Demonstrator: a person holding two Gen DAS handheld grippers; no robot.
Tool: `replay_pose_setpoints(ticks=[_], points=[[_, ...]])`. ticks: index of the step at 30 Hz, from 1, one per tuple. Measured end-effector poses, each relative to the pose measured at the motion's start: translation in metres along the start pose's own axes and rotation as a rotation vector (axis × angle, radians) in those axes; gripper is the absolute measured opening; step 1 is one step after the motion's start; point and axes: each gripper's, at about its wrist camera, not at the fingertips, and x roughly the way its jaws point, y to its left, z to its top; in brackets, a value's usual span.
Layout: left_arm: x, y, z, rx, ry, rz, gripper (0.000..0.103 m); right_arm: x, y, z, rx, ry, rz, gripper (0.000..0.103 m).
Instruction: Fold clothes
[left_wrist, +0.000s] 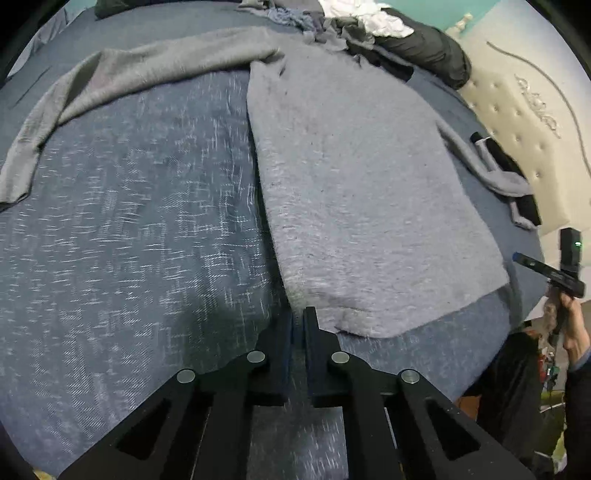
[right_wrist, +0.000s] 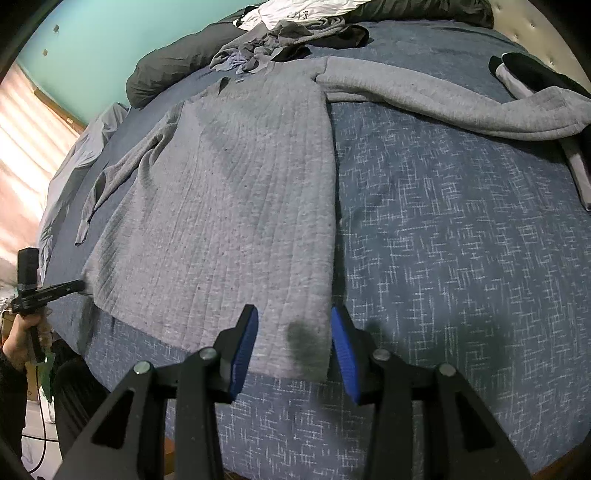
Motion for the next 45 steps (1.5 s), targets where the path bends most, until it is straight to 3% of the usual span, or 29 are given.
replay_pose_setpoints(ticks=[4, 10, 12, 13, 14, 22, 27, 28, 29, 32, 38, 45], points=[[-0.019, 0.018, -0.01, -0.032, -0.018, -0.022, 0.006, 0.0, 0.003, -0.001, -0.011, 0.001, 0.009, 0.042], [0.002, 0.029, -0.001, -0.065, 0.024, 0.025, 0.01, 0.007, 0.005, 0.0, -0.016, 0.02, -0.003, 0.042], [0.005, 0.024, 0.001, -0.059, 0.011, 0.046, 0.027, 0.007, 0.004, -0.001, -0.018, 0.022, -0.008, 0.043], [0.006, 0.023, 0.002, -0.054, 0.005, 0.05, 0.042, 0.007, 0.004, -0.001, -0.019, 0.024, -0.012, 0.043], [0.007, 0.021, 0.004, -0.045, 0.005, 0.05, 0.046, 0.007, 0.003, -0.002, -0.019, 0.024, -0.019, 0.043], [0.036, -0.009, 0.014, 0.066, 0.047, 0.103, 0.046, 0.003, -0.002, -0.001, 0.004, 0.013, -0.021, 0.044], [0.058, -0.006, 0.017, 0.062, 0.083, 0.126, 0.046, 0.008, 0.005, -0.001, -0.014, 0.02, -0.012, 0.044], [0.061, -0.006, 0.016, 0.068, 0.089, 0.127, 0.042, 0.009, 0.007, -0.001, -0.019, 0.021, -0.011, 0.044], [0.064, -0.007, 0.016, 0.077, 0.096, 0.127, 0.027, 0.009, 0.007, -0.001, -0.022, 0.021, -0.01, 0.044], [0.066, -0.009, 0.015, 0.11, 0.095, 0.141, 0.005, 0.01, 0.007, -0.001, -0.02, 0.02, -0.01, 0.044], [0.051, -0.002, 0.016, 0.108, 0.07, 0.102, 0.002, 0.008, -0.004, -0.002, 0.014, 0.016, -0.011, 0.044], [0.007, 0.024, 0.008, 0.057, -0.006, 0.071, 0.002, 0.008, -0.003, -0.006, 0.009, 0.025, -0.005, 0.044]])
